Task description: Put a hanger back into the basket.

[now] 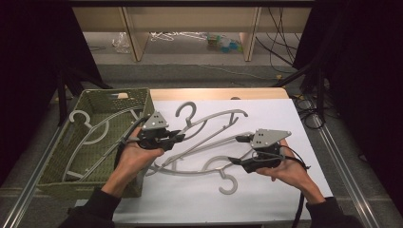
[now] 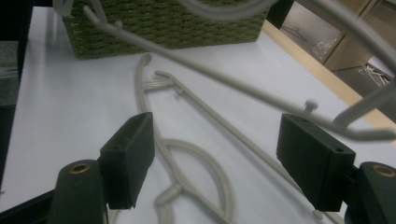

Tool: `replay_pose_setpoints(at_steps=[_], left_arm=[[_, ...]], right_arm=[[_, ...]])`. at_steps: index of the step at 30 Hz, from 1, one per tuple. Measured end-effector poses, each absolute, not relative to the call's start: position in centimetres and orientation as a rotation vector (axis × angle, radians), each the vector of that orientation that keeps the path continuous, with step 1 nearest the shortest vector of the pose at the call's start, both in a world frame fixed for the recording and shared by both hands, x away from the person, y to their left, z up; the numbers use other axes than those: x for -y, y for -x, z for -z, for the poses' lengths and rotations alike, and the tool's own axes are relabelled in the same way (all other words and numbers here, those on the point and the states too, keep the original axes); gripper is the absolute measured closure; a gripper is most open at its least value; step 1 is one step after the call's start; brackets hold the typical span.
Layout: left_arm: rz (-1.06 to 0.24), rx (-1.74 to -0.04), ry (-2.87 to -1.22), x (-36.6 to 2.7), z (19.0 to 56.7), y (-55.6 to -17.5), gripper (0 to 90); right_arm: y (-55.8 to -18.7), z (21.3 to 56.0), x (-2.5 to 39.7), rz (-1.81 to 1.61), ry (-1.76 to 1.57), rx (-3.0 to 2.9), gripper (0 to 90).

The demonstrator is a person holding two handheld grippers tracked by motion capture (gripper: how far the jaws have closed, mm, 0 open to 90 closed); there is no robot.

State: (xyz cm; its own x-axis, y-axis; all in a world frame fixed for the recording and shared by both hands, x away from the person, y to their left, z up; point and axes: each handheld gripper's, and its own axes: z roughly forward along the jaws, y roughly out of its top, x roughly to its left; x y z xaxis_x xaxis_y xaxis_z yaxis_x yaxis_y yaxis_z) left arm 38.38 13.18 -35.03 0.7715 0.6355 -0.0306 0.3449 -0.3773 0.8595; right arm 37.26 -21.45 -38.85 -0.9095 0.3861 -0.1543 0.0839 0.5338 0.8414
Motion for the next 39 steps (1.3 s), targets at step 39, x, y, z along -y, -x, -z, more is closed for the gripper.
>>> replay_pose_setpoints(at_steps=[39], left_arm=[[-0.486, -0.917, -1.735, -28.3, 29.8, -38.0, 78.9]], right_arm=[[-34.0, 41.5, 23.1, -1.347, -0.407, -2.485, 24.5]])
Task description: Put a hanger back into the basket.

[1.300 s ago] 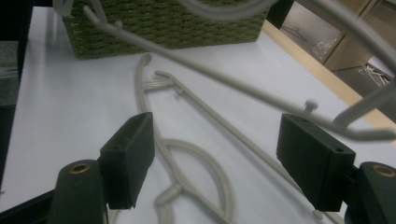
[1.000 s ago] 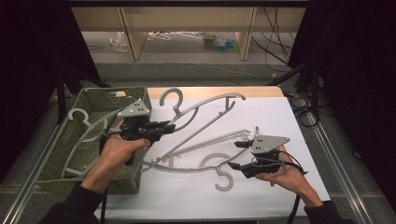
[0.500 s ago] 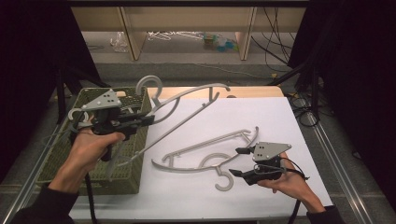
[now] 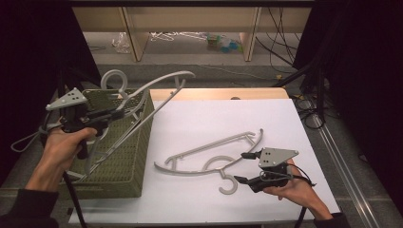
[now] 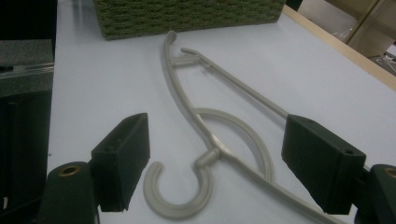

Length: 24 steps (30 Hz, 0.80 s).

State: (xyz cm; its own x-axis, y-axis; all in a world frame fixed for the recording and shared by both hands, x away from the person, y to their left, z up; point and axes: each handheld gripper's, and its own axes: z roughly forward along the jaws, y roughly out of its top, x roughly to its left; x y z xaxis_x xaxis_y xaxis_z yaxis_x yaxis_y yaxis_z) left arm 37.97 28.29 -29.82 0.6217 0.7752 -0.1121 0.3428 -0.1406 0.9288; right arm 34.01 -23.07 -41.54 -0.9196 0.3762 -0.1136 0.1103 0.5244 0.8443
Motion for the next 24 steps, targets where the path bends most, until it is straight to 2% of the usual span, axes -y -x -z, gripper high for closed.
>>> replay_pose_setpoints(at_steps=[10, 24], left_arm=[[-0.607, -0.971, -1.767, -32.9, 31.0, -38.7, 78.9], [-0.658, -1.067, -1.775, -37.8, 33.8, -39.0, 78.8]], right_arm=[[-33.9, 41.7, 23.2, -1.334, -0.416, -2.5, 23.7], [-33.8, 41.8, 23.1, -1.349, -0.413, -2.494, 23.2]])
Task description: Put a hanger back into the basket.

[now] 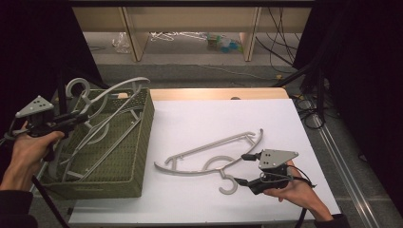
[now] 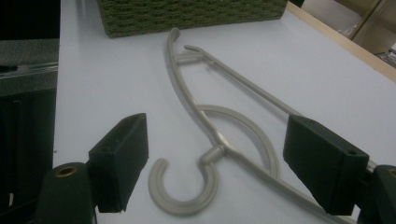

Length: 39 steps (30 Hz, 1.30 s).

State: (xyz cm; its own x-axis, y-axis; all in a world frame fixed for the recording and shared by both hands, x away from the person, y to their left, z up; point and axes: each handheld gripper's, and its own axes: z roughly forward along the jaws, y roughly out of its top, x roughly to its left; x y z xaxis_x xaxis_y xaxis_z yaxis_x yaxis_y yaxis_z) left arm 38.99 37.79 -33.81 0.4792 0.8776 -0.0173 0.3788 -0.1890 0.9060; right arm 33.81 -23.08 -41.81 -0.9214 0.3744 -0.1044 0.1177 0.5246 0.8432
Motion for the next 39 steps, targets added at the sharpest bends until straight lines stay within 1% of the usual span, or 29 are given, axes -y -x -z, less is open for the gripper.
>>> replay_pose_setpoints(at_steps=[7, 14, 22, 25, 27, 28, 30, 31, 33, 34, 36, 38, 39], left_arm=[[-0.656, -1.115, -1.806, -38.7, 35.0, -39.0, 78.8], [-0.611, -1.168, -1.816, -38.8, 36.1, -39.2, 78.7], [-0.528, -1.189, -1.876, -37.7, 37.5, -40.4, 78.6], [-0.511, -1.211, -1.891, -37.3, 38.2, -40.8, 78.6], [-0.477, -1.224, -1.932, -37.4, 38.7, -41.0, 78.6], [-0.468, -1.261, -1.916, -37.3, 39.3, -41.2, 78.5], [-0.469, -1.27, -1.926, -37.3, 39.6, -41.2, 78.5], [-0.475, -1.294, -1.961, -37.4, 40.3, -41.4, 78.4], [-0.491, -1.31, -1.96, -37.5, 40.7, -41.4, 78.2], [-0.469, -1.332, -2.004, -38.0, 40.8, -41.4, 78.1], [-0.471, -1.343, -2.001, -38.1, 40.9, -41.4, 77.6], [-0.481, -1.372, -1.994, -38.2, 41.1, -41.5, 75.6], [-0.511, -1.408, -2.001, -38.2, 41.5, -41.7, 73.8]], right_arm=[[-33.9, 41.9, 23.1, -1.343, -0.417, -2.499, 23.1], [-33.9, 41.9, 23.2, -1.322, -0.412, -2.518, 23.1], [-33.9, 42.1, 23.1, -1.321, -0.408, -2.511, 23.2], [-33.9, 42.1, 23.1, -1.317, -0.406, -2.513, 23.1], [-33.9, 42.1, 23.1, -1.32, -0.406, -2.513, 23.1], [-33.9, 42.1, 23.1, -1.318, -0.404, -2.515, 23.1], [-33.9, 42.1, 23.1, -1.318, -0.404, -2.515, 23.1], [-33.9, 42.1, 23.1, -1.319, -0.405, -2.515, 23.1], [-33.9, 42.2, 23.1, -1.317, -0.407, -2.52, 23.1], [-33.9, 42.2, 23.1, -1.315, -0.404, -2.519, 23.1], [-33.9, 42.2, 23.0, -1.314, -0.405, -2.519, 23.1], [-33.9, 42.2, 23.0, -1.316, -0.404, -2.519, 23.1], [-33.9, 42.2, 23.0, -1.314, -0.409, -2.524, 23.0]])
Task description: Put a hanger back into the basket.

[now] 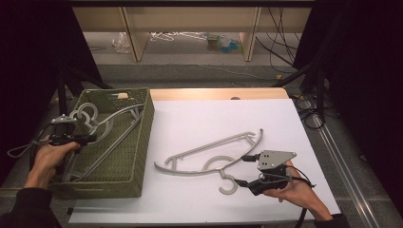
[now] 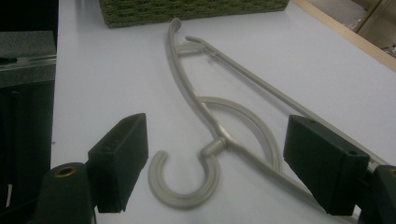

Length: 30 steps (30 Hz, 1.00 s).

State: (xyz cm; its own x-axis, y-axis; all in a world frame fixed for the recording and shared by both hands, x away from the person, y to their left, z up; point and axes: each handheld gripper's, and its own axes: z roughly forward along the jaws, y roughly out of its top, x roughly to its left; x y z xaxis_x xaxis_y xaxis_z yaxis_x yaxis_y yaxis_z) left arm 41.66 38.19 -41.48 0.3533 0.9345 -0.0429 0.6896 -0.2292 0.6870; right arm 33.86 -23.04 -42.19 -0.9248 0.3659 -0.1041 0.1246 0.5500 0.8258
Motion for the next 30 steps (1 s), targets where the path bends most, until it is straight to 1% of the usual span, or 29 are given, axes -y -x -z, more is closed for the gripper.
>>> replay_pose_setpoints(at_steps=[4, 5, 7, 8, 13, 15, 18, 19, 20, 21, 23, 24, 25, 26, 30], left_arm=[[-0.52, -1.444, -1.983, -38.2, 41.7, -41.8, 71.0], [-0.538, -1.461, -2.008, -38.4, 41.7, -41.8, 71.0], [-0.6, -1.511, -1.991, -38.3, 41.9, -41.8, 64.3], [-0.59, -1.542, -2.0, -38.6, 41.8, -41.7, 63.8], [-0.621, -1.532, -1.969, -38.8, 41.4, -41.2, 62.5], [-0.642, -1.513, -1.952, -38.5, 40.9, -40.9, 57.9], [-0.672, -1.472, -1.905, -37.7, 39.9, -40.0, 48.5], [-0.696, -1.422, -1.838, -36.2, 39.0, -38.9, 45.3], [-0.696, -1.422, -1.838, -36.2, 39.0, -38.9, 42.8], [-0.689, -1.388, -1.827, -35.5, 38.5, -38.3, 42.8], [-0.717, -1.299, -1.816, -33.5, 37.3, -36.7, 38.3], [-0.717, -1.299, -1.816, -33.5, 37.3, -36.7, 37.3], [-0.724, -1.247, -1.815, -31.9, 36.6, -35.5, 36.1], [-0.724, -1.247, -1.815, -31.9, 36.6, -35.5, 34.9], [-0.679, -1.117, -1.783, -28.1, 35.8, -33.3, 31.5]], right_arm=[[-33.9, 42.2, 23.0, -1.316, -0.403, -2.521, 22.9], [-33.8, 42.2, 23.0, -1.319, -0.405, -2.521, 22.9], [-33.9, 42.3, 23.1, -1.315, -0.408, -2.523, 22.8], [-33.9, 42.3, 23.1, -1.315, -0.407, -2.524, 22.8], [-33.9, 42.2, 23.1, -1.311, -0.403, -2.531, 22.8], [-33.9, 42.2, 23.1, -1.313, -0.403, -2.528, 22.8], [-33.9, 42.2, 23.2, -1.316, -0.403, -2.521, 22.8], [-33.9, 42.2, 23.2, -1.318, -0.405, -2.518, 22.6], [-33.9, 42.2, 23.2, -1.318, -0.405, -2.518, 22.6], [-33.9, 42.2, 23.2, -1.326, -0.41, -2.515, 22.6], [-33.9, 42.2, 23.2, -1.328, -0.417, -2.507, 22.3], [-33.9, 42.2, 23.2, -1.328, -0.417, -2.506, 21.9], [-33.9, 42.2, 23.3, -1.329, -0.418, -2.505, 21.8], [-33.9, 42.2, 23.3, -1.329, -0.418, -2.505, 21.8], [-34.0, 42.3, 23.4, -1.336, -0.428, -2.49, 21.6]])
